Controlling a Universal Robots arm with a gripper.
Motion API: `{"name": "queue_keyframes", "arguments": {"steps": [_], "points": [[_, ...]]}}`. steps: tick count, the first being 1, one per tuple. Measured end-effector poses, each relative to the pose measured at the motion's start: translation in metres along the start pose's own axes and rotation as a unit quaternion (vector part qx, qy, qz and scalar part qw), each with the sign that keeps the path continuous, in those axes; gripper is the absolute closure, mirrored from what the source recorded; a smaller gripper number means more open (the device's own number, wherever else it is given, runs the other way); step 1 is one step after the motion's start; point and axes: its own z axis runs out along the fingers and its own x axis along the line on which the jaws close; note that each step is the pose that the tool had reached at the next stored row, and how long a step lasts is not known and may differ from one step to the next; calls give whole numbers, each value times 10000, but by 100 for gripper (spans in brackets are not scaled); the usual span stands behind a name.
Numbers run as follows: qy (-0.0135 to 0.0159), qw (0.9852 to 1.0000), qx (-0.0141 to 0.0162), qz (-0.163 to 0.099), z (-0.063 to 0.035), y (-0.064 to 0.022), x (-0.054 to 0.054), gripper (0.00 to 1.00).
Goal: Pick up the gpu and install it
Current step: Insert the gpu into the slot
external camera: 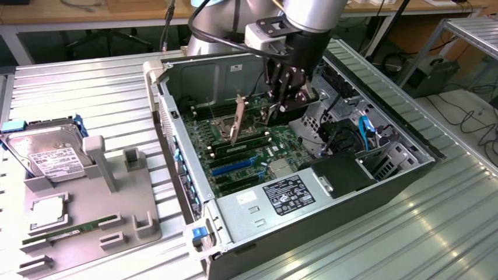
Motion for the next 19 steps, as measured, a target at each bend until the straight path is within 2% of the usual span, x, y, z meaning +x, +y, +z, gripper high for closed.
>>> {"name": "queue_keyframes", "arguments": {"steps": [19], "points": [[0,10000,0,0,30,16,15,74]]}}
